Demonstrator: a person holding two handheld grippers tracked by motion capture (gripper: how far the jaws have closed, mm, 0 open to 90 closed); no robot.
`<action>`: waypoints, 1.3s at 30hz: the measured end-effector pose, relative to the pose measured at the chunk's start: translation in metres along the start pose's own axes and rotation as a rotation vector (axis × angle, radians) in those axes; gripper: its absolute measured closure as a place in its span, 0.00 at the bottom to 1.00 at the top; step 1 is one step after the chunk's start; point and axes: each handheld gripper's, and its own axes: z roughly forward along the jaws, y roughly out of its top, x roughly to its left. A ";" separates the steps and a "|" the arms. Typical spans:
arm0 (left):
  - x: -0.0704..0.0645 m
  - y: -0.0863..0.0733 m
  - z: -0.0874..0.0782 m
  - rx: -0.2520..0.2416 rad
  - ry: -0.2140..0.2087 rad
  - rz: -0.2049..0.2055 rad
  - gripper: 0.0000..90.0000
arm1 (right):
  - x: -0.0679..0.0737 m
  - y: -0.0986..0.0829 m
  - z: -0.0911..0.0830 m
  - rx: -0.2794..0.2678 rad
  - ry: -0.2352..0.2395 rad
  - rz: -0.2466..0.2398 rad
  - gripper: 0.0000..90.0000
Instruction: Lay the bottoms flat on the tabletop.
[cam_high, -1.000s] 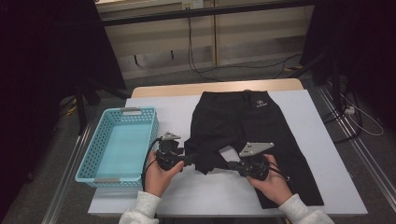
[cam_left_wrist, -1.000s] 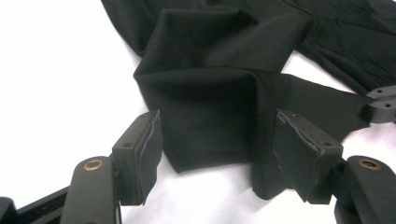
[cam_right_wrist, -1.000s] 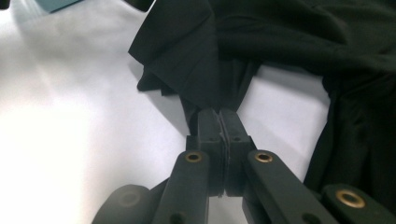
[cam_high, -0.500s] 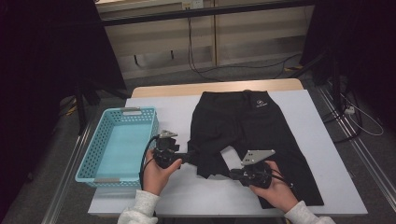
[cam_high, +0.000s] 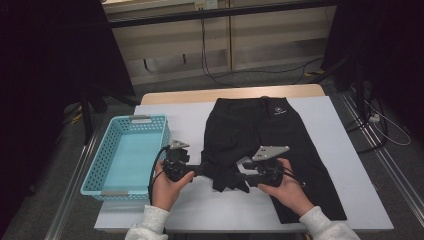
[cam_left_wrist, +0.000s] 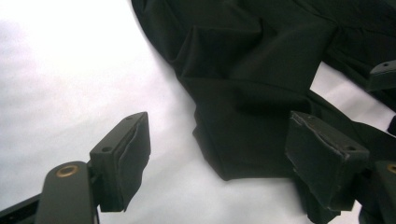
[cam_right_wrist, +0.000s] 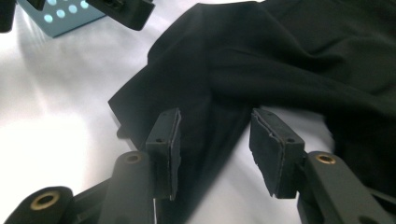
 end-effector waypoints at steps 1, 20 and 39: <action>0.001 -0.001 0.000 0.001 0.003 -0.002 0.25 | 0.002 0.001 0.004 0.016 -0.003 -0.014 0.59; 0.002 -0.004 0.007 0.030 0.023 -0.014 0.28 | 0.004 -0.008 -0.001 0.096 0.008 -0.044 1.00; 0.005 -0.003 0.030 0.097 0.003 -0.094 0.63 | -0.001 -0.030 -0.024 0.128 0.000 -0.039 1.00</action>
